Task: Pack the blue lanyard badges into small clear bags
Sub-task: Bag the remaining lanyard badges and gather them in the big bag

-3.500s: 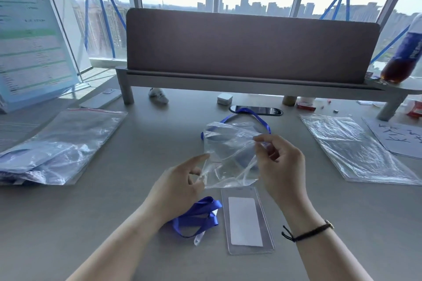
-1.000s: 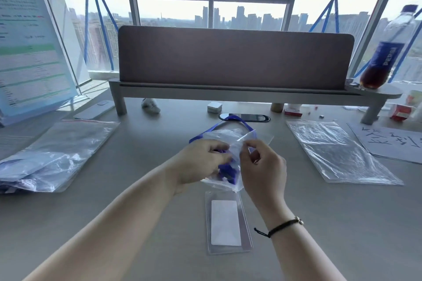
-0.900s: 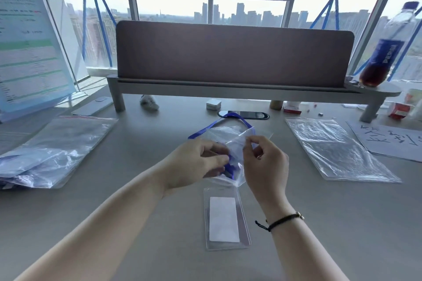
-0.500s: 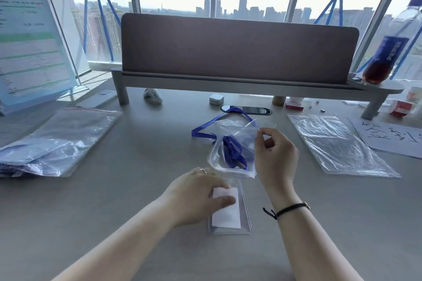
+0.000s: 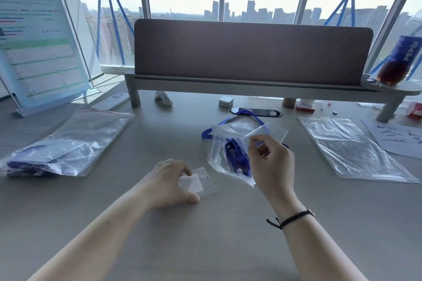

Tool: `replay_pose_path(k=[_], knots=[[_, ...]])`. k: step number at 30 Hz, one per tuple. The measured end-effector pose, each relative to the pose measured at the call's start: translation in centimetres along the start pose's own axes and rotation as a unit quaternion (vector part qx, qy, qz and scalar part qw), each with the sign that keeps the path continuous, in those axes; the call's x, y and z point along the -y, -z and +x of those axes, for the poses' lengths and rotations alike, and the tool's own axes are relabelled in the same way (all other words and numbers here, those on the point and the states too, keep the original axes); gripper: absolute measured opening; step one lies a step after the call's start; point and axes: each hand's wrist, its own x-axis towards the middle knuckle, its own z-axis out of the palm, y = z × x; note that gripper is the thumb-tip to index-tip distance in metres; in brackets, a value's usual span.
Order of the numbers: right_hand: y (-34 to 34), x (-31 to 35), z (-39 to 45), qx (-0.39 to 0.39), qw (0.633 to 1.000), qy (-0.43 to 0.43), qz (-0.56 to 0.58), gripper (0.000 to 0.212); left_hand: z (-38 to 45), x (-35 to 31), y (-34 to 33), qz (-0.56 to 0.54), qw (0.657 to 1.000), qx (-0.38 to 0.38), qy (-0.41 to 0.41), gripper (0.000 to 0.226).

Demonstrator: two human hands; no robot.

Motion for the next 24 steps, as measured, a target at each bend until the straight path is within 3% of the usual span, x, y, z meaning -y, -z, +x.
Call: replay_pose_path(k=[3, 5, 8, 11, 14, 16, 18, 24], knots=[[-0.1, -0.2, 0.0, -0.001, 1.0, -0.005, -0.002, 0.006, 0.5, -0.3, 1.3, 0.016, 0.997, 0.035, 0.065, 0.087], [-0.1, -0.2, 0.1, 0.003, 1.0, -0.011, -0.002, 0.006, 0.5, -0.7, 1.9, 0.036, 0.994, 0.069, 0.082, 0.087], [-0.1, -0.1, 0.0, 0.005, 1.0, -0.01, 0.001, 0.007, 0.2, -1.1, 2.1, 0.041, 0.993, 0.076, 0.08, 0.062], [-0.1, 0.1, -0.1, 0.006, 1.0, 0.0, 0.003, 0.007, -0.4, -1.3, 2.0, 0.018, 0.998, 0.031, 0.044, 0.027], [-0.1, 0.1, -0.1, 0.009, 1.0, 0.008, -0.002, 0.007, -1.4, -1.7, 2.6, -0.094, 0.995, -0.003, 0.009, 0.019], [-0.2, 0.1, -0.1, 0.014, 1.0, 0.01, -0.006, 0.007, -2.3, -2.7, 3.4, -0.274, 0.961, 0.029, 0.026, 0.016], [-0.1, 0.2, -0.1, 0.016, 1.0, 0.011, -0.004, 0.007, -3.0, -3.8, 4.1, -0.428, 0.899, 0.081, 0.038, 0.017], [0.1, 0.7, -0.2, 0.01, 0.999, 0.035, -0.009, 0.006, -1.9, -6.5, 3.4, -0.552, 0.83, 0.05, 0.055, 0.028]])
